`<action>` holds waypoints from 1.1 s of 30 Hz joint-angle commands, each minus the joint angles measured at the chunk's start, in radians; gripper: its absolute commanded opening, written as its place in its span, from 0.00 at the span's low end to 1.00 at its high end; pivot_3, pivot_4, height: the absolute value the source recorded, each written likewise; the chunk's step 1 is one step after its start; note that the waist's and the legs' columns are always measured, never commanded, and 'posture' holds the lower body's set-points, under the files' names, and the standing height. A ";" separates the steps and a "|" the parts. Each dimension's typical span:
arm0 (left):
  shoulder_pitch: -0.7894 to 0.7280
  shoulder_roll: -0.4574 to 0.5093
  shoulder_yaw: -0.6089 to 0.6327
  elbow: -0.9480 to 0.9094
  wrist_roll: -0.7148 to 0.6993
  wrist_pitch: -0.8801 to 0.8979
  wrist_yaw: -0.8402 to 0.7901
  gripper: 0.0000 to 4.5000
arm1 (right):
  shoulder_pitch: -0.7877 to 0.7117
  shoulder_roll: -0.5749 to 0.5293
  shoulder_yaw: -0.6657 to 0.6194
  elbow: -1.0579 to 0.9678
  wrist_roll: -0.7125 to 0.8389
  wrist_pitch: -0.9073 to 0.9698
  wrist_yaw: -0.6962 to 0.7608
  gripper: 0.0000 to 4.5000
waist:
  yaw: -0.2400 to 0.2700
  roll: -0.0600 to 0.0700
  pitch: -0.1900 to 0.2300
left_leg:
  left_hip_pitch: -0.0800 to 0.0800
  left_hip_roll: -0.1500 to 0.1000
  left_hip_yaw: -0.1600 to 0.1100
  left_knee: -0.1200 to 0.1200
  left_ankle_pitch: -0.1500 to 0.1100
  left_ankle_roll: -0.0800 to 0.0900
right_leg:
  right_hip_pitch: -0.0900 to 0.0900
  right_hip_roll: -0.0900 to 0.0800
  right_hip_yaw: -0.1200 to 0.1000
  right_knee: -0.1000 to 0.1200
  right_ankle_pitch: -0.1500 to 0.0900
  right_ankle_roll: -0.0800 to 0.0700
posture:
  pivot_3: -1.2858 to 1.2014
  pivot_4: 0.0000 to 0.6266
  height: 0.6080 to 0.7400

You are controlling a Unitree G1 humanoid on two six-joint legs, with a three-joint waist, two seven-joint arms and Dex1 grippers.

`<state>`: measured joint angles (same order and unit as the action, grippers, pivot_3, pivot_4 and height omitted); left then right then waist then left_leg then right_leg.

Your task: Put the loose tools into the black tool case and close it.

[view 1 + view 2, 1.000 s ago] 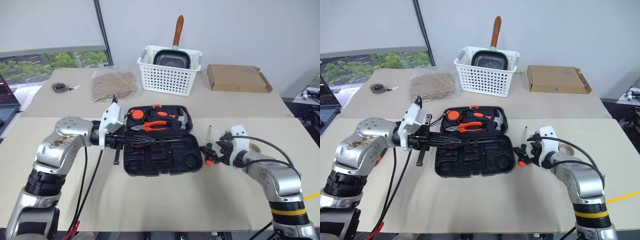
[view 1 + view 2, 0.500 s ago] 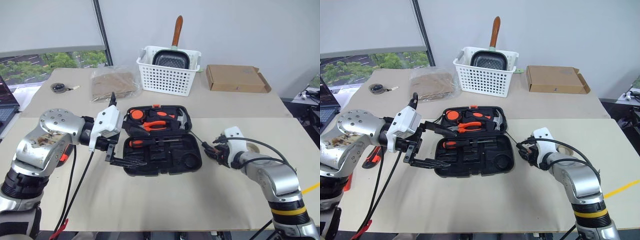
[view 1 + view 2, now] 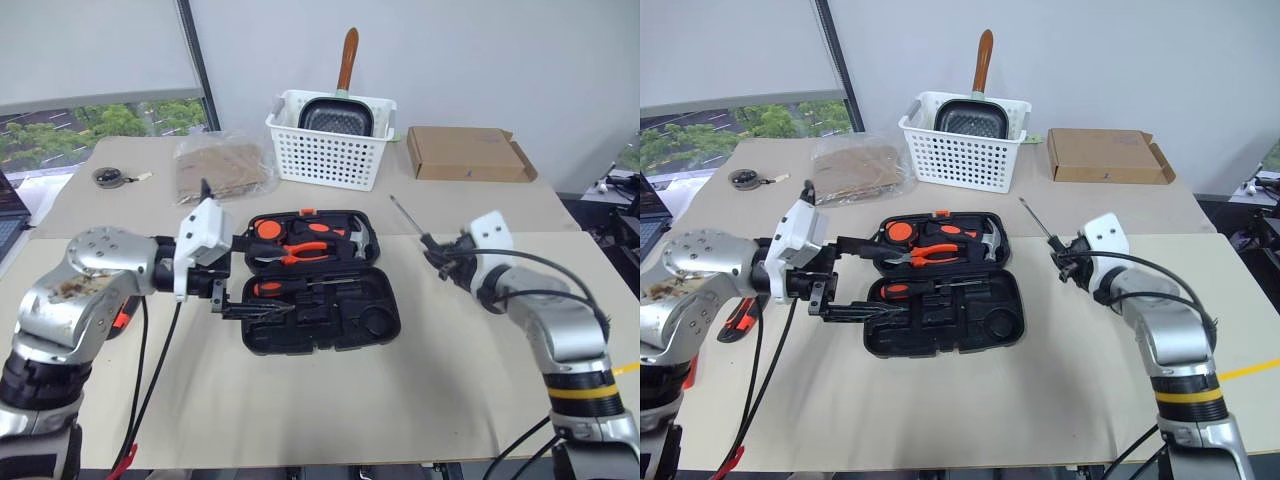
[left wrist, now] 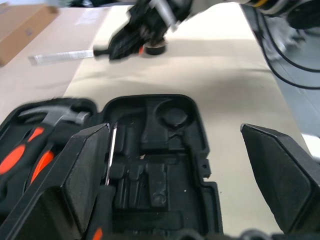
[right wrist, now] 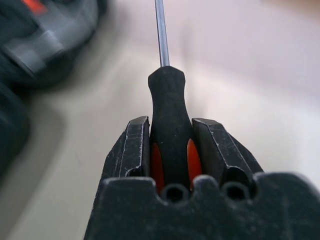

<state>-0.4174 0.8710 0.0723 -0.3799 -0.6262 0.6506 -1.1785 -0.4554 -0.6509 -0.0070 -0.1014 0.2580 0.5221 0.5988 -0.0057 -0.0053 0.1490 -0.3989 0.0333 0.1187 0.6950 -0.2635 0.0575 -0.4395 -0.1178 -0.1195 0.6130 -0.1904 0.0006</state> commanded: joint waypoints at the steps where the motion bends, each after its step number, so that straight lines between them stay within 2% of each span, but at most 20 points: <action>1: 0.063 0.033 0.100 -0.072 -0.045 0.030 0.045 1.00 | -0.066 -0.013 0.080 0.051 -0.004 -0.248 0.245 0.23 | -0.004 -0.001 0.000 | 0.000 0.001 0.000 0.000 0.001 -0.001 | 0.000 0.002 0.000 -0.001 0.000 0.000 | 0.52 0.24 0.70; 5: 0.175 0.059 0.198 -0.152 -0.096 0.075 0.084 1.00 | -0.156 -0.004 0.191 0.214 -0.043 -0.425 0.472 0.23 | -0.006 -0.002 0.001 | 0.000 0.002 -0.001 0.000 0.001 -0.002 | 0.000 0.003 0.000 -0.001 0.000 0.000 | 0.52 0.24 0.70; 9: 0.314 0.069 0.330 -0.244 -0.140 0.122 0.139 1.00 | -0.257 0.048 0.269 0.404 -0.062 -0.571 0.661 0.23 | -0.006 -0.002 0.002 | 0.000 0.002 -0.001 0.001 0.001 -0.001 | 0.001 0.002 0.002 0.000 0.000 -0.001 | 0.52 0.24 0.70; 16: 0.492 0.062 0.480 -0.348 -0.181 0.160 0.209 1.00 | -0.408 0.132 0.321 0.690 -0.150 -0.701 0.759 0.23 | -0.003 -0.002 0.003 | 0.000 0.002 -0.004 0.001 0.003 -0.005 | 0.001 0.003 0.000 0.002 0.000 -0.004 | 0.52 0.24 0.70; 21: 0.528 0.065 0.506 -0.374 -0.210 0.163 0.243 1.00 | -0.469 0.159 0.334 0.831 -0.201 -0.795 0.812 0.23 | -0.003 -0.002 0.003 | 0.000 0.002 -0.004 0.000 0.004 -0.007 | 0.000 0.003 0.000 0.003 0.001 -0.007 | 0.52 0.24 0.70; 23: 0.535 0.071 0.510 -0.374 -0.217 0.162 0.251 1.00 | -0.486 0.163 0.338 0.875 -0.225 -0.822 0.813 0.46 | -0.003 -0.002 0.003 | 0.000 0.002 -0.004 0.000 0.004 -0.007 | 0.001 0.003 0.000 0.003 0.001 -0.007 | 0.52 0.24 0.70; 27: 0.540 0.079 0.506 -0.369 -0.222 0.155 0.260 1.00 | -0.506 0.173 0.327 0.918 -0.233 -0.843 0.826 0.72 | -0.007 -0.002 0.003 | 0.001 0.002 -0.004 0.000 0.004 -0.007 | 0.000 0.003 0.000 0.003 0.001 -0.007 | 0.52 0.24 0.70; 30: 0.529 0.085 0.493 -0.359 -0.222 0.150 0.265 1.00 | -0.511 0.174 0.307 0.915 -0.223 -0.842 0.828 0.98 | -0.007 -0.001 0.003 | 0.001 0.003 -0.004 0.000 0.004 -0.008 | 0.000 0.004 0.000 0.004 0.000 -0.008 | 0.52 0.24 0.70; 33: 0.517 0.091 0.477 -0.342 -0.216 0.141 0.261 1.00 | -0.502 0.200 0.241 0.844 -0.139 -0.743 0.813 0.99 | -0.007 -0.002 0.003 | 0.001 0.003 -0.004 0.000 0.005 -0.009 | 0.000 0.003 0.000 0.005 0.000 -0.008 | 0.52 0.24 0.70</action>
<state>0.1165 0.9459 0.5493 -0.7267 -0.8351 0.8115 -0.9163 -0.9426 -0.4625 0.2954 0.8129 0.0476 -0.2742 1.4142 -0.0125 -0.0068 0.1522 -0.3977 0.0362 0.1145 0.6952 -0.2588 0.0486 -0.4395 -0.1143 -0.1196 0.6182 -0.1900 -0.0080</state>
